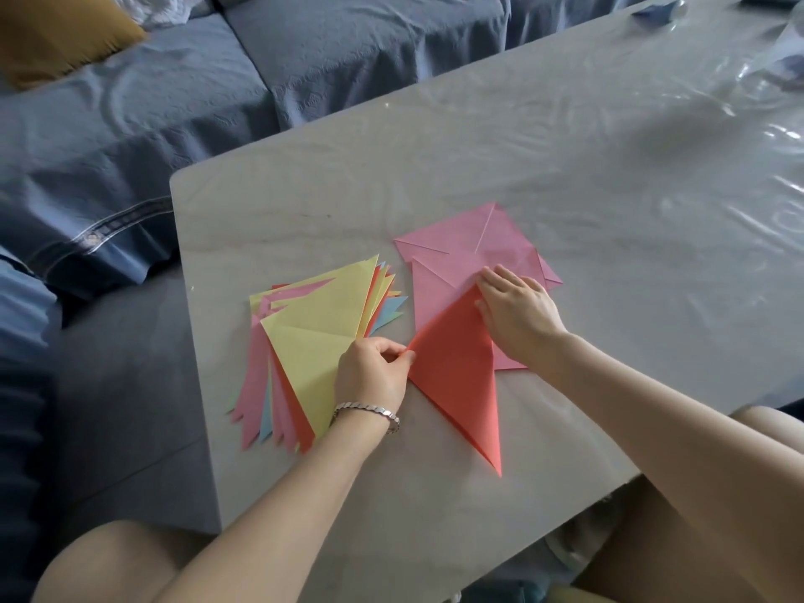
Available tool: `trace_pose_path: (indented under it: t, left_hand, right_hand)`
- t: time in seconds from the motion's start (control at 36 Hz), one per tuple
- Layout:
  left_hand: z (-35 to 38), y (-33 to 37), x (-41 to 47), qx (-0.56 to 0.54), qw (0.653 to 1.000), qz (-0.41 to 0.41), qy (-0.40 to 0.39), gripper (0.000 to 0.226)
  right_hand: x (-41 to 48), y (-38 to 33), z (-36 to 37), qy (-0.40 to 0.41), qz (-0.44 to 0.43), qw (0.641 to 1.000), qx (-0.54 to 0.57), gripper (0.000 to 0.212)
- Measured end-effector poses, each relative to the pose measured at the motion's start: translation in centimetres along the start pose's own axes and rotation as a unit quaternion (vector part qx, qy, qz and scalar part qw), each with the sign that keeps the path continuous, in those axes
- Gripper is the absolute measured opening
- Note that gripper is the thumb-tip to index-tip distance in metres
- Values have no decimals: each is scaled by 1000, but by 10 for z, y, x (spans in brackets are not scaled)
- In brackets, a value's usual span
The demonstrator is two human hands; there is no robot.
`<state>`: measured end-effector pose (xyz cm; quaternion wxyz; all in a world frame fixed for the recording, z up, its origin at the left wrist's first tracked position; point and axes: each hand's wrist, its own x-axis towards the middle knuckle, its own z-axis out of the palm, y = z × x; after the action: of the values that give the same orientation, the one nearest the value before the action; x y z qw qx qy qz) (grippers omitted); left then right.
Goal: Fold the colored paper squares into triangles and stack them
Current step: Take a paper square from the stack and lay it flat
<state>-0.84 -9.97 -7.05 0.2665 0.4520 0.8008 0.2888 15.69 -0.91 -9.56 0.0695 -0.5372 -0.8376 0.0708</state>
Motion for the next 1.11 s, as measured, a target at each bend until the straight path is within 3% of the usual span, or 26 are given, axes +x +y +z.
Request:
trace_pose_path:
  t: [0.14,0.25,0.75,0.89,0.94,1.06,1.11]
  left_hand:
    - [0,1,-1,-4,1000,-3,3,8]
    - [0,1,-1,-3,1000,-4,3,9]
    - [1,0,1,7,1000,-2,1,8]
    - [-1,0,0,12,1000,17,-6,7]
    - [-7,4,0,-1,999,38,-5,5]
    - [-36,17,5,-38,993,106,39,7]
    - [-55,20,12,-37,988,131,79,5]
  right_hand:
    - [-2,5,-4,-63,6,998,-9,51]
    - [-18,8,-10,-119,-3,993,14,75]
    - [-105,-8,-13,-200,-89,976,-9,138]
    - [-111,-8,-14,-213,-106,971,-4,138]
    - [-107,-7,-20,-196,-97,975,48,130]
    - [-91,3,-29,20,101,975,198,54]
    - [-76,10,-34,40,192,964,177,46]
